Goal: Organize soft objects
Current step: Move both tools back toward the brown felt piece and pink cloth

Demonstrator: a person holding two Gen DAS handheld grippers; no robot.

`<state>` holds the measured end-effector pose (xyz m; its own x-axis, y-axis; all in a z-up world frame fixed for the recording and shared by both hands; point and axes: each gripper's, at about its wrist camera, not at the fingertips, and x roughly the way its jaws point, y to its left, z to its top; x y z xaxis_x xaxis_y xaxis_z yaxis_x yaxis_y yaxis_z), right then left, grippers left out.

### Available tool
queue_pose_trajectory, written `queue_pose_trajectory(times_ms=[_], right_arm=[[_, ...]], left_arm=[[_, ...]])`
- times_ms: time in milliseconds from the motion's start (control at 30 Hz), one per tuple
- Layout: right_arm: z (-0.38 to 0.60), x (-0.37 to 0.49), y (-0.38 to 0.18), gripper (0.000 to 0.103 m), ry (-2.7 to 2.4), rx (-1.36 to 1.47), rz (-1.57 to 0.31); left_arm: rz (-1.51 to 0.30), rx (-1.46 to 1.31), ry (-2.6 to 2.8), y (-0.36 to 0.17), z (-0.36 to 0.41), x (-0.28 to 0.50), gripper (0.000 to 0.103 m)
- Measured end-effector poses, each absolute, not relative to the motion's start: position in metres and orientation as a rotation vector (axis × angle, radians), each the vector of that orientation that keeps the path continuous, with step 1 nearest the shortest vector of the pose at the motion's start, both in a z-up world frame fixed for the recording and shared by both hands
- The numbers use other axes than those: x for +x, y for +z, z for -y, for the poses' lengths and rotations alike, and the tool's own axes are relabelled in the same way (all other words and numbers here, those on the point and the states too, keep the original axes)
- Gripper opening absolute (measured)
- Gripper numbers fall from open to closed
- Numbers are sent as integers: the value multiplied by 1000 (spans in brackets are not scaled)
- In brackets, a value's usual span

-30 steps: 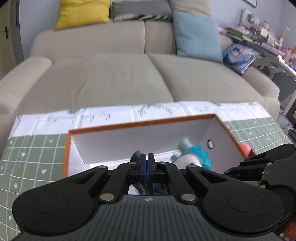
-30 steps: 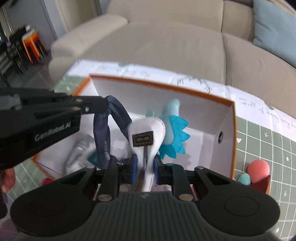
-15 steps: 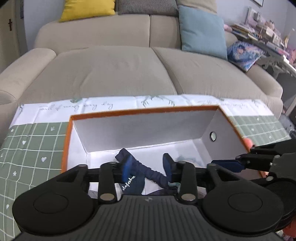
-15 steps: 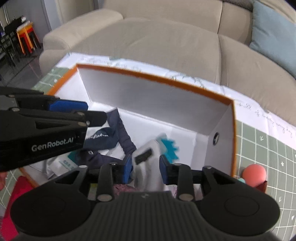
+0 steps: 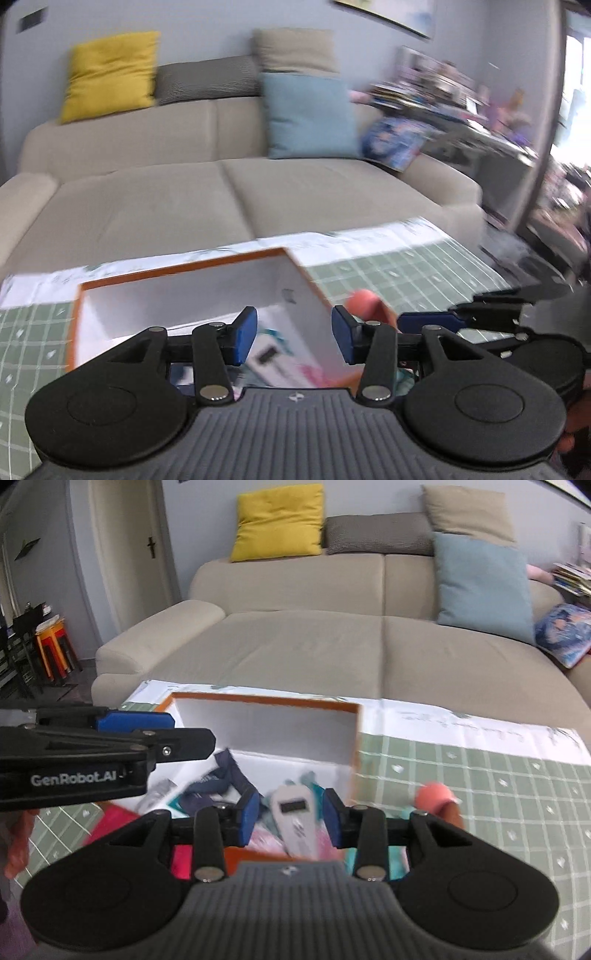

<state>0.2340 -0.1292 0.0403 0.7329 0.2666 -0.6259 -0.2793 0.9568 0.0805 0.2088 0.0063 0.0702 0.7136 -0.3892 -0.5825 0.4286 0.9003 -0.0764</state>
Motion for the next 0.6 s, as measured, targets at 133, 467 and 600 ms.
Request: queue_pose_trajectory(times_ms=[133,467,600], right_arm=[[161,210,29,38,258,-26,-693],[244,205,-26,38,77,74,-803],[263,213,-44,38,56,137,-813]], left_arm=[[-647,181,-546,63,35,200,52],[-760,430,-726,28,117,202,62],[-814,499,-755,10,135,215,66]])
